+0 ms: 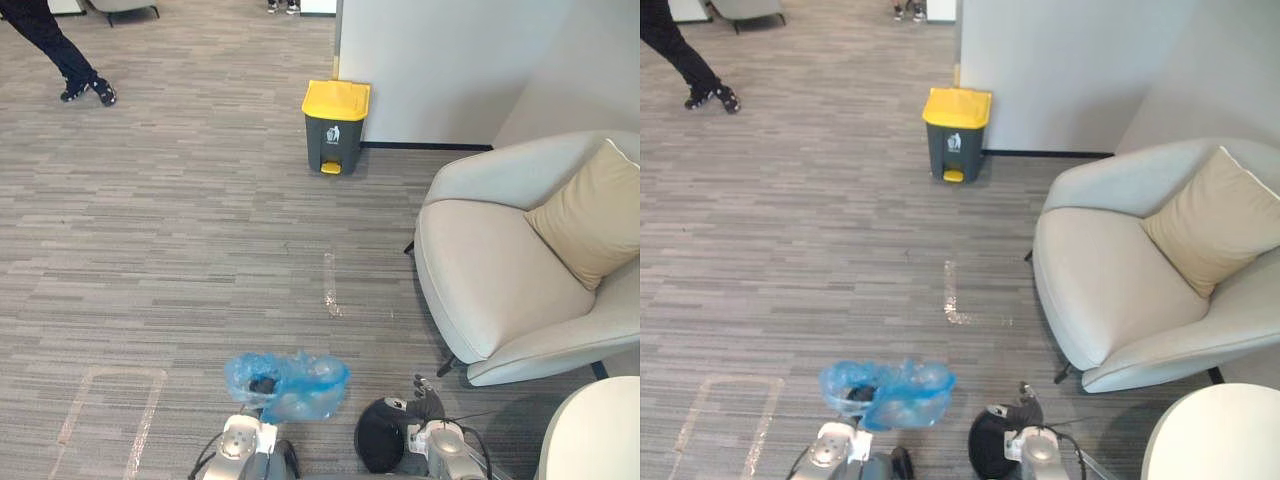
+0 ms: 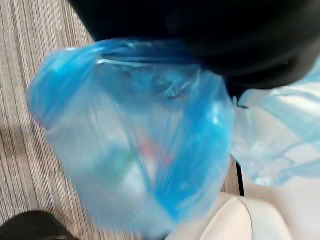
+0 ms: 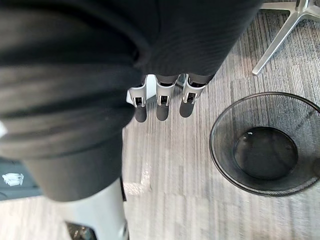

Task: Gather rubbish on tea table into small bin, then transfer packed bag to large trash can.

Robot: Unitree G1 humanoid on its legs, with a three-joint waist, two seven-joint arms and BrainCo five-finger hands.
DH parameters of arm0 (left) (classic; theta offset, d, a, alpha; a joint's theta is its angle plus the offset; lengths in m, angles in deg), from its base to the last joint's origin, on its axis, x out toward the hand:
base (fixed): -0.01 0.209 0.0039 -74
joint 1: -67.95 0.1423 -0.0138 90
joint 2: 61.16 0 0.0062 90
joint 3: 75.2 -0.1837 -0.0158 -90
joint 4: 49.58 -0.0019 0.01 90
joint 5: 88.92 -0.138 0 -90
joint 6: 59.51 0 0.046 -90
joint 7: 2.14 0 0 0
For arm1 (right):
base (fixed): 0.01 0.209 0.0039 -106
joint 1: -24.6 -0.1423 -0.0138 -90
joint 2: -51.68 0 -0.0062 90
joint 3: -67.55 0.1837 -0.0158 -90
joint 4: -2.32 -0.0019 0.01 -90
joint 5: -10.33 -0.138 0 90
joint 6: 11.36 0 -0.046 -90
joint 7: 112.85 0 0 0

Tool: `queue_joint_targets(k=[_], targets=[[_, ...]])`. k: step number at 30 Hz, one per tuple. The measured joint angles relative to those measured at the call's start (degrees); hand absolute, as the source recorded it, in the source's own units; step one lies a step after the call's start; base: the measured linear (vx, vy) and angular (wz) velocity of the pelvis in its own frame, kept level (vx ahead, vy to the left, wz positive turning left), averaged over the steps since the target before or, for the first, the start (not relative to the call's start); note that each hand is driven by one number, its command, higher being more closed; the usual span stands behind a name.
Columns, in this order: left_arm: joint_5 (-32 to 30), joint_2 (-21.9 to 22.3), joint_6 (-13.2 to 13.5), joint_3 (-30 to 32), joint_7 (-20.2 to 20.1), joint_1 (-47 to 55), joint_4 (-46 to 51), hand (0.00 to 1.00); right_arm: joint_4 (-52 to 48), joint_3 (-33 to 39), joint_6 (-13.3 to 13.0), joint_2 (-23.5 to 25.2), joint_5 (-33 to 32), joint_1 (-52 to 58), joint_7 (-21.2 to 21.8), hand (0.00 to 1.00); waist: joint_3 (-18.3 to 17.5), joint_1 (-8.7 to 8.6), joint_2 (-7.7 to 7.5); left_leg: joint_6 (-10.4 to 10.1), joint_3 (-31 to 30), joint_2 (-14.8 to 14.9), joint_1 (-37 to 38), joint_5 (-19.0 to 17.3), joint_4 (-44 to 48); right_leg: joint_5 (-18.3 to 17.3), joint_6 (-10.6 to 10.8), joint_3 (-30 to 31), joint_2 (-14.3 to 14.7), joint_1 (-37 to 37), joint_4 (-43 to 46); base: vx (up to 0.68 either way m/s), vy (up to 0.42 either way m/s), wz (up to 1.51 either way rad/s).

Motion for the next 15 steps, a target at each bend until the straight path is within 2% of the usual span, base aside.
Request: queue_joint_targets(k=[5, 6, 7, 8, 9, 10, 11, 12, 13, 14, 15], targets=[[0.0, -0.56, -0.04, -1.57, 0.35, 1.68, -0.13, 1.0, 1.85, 0.35, 0.53, -0.01, 2.11, 0.29, -0.15, 0.0, -0.07, -0.13, 0.97, -0.15, -2.96, -2.02, 4.79, 0.75, -4.9, 0.37, 1.11, -1.13, -1.0, 2.68, 0.38, -0.05, 0.052, 0.13], [-0.03, -0.54, -0.02, -1.94, 0.26, 1.56, -0.14, 1.0, 2.1, 0.97, 0.94, 0.0, 2.1, 0.34, -0.19, 0.0, 0.02, -0.13, 0.96, 0.56, -2.85, -3.04, 4.44, -0.27, -4.58, -0.67, 2.65, -1.79, -2.33, 2.09, 1.37, -0.08, 0.187, 0.1], [-0.07, -0.48, -0.04, -2.2, 0.19, 1.49, -0.22, 1.0, 1.98, 2.27, 1.27, -0.11, 2.07, -0.34, -0.2, 0.0, 0.83, -0.15, 0.3, 1.63, -0.85, -4.8, 2.71, -4.92, -0.11, -5.03, 4.25, -2.25, -5.94, 0.42, 6.44, -0.06, 0.155, 0.06], [-0.07, -0.46, -0.04, -2.21, 0.2, 1.51, -0.22, 1.0, 1.98, 2.27, 1.3, -0.14, 2.06, -0.36, -0.2, 0.0, 0.89, -0.15, 0.27, 1.57, -0.7, -4.91, 2.58, -5.22, 0.11, -5.38, 4.27, -2.2, -6.23, 0.23, 6.93, -0.1, 0.176, -0.11], [-0.07, -0.29, -0.24, -2.3, 0.18, 1.72, -0.57, 1.0, 2.06, 2.47, 1.85, -0.67, 2.07, -0.64, -0.2, 0.0, 1.88, 0.08, 0.49, 0.91, 0.22, -6.67, 2.93, -7.07, -0.38, -7.34, 2.34, -1.38, -8.67, -2.97, 14.59, -0.1, 0.117, -0.1], [-0.07, -0.17, -0.41, -2.31, 0.17, 1.67, -0.69, 1.0, 2.04, 2.5, 2.07, -0.79, 2.07, -0.83, -0.2, 0.0, 2.11, -0.06, 1.0, 0.45, 0.31, -7.16, 3.69, -7.42, -2.45, -6.56, -1.15, -1.01, -9.31, -5.13, 18.38, -0.12, 0.25, -0.14], [-0.08, -0.33, -0.47, -2.16, 0.16, 1.65, -0.8, 1.0, 2.19, 2.49, 2.19, -0.26, 2.09, -0.11, -0.28, 0.0, 1.82, -0.94, -0.09, -0.38, 1.22, -9.09, 6.38, -9.33, -6.08, -4.38, -7.19, 1.07, -12.29, -11.14, 25.26, 0.03, 0.241, 0.16], [-0.06, -1.05, -0.37, -2.29, 0.17, 1.23, -0.59, 1.0, 1.51, 1.98, 2.03, 0.06, 2.15, 0.0, 0.01, 0.0, 2.92, -1.85, 0.69, 3.61, 0.62, -5.23, 6.38, -13.62, 4.25, -6.3, -4.01, 4.04, -10.29, -14.24, 33.3, 0.12, 0.196, 0.22], [-0.1, -1.46, -0.7, -2.26, 0.09, 0.46, -1.3, 1.0, 2.2, 2.22, 2.11, 0.98, 2.14, 0.02, 0.1, 0.0, 3.87, -1.86, 0.31, 2.54, 0.7, -6.12, 7.76, -14.26, 4.3, -7.83, -1.47, 6.33, -9.58, -14.32, 35.04, 0.25, 0.048, 0.31], [-0.09, -1.92, -1.17, -2.1, 0.15, 0.25, -1.45, 1.0, 1.79, 2.16, 2.41, 1.13, 2.12, -0.03, 0.25, 0.0, 4.25, -2.31, -0.84, 2.69, -0.16, -5.73, 9.15, -14.05, 3.08, -10.25, -0.43, 8.5, -6.26, -15.36, 35.41, 0.2, 0.016, 0.06], [-0.09, -2.09, -1.11, -2.14, 0.0, 0.05, -1.41, 1.0, 1.78, 2.07, 2.14, 0.87, 2.12, -0.64, 0.26, 0.0, 4.39, -2.3, -0.56, 3.16, -0.3, -5.38, 9.57, -13.78, 1.76, -11.66, -1.24, 8.6, -2.49, -17.67, 34.12, 0.17, 0.047, 0.07]])
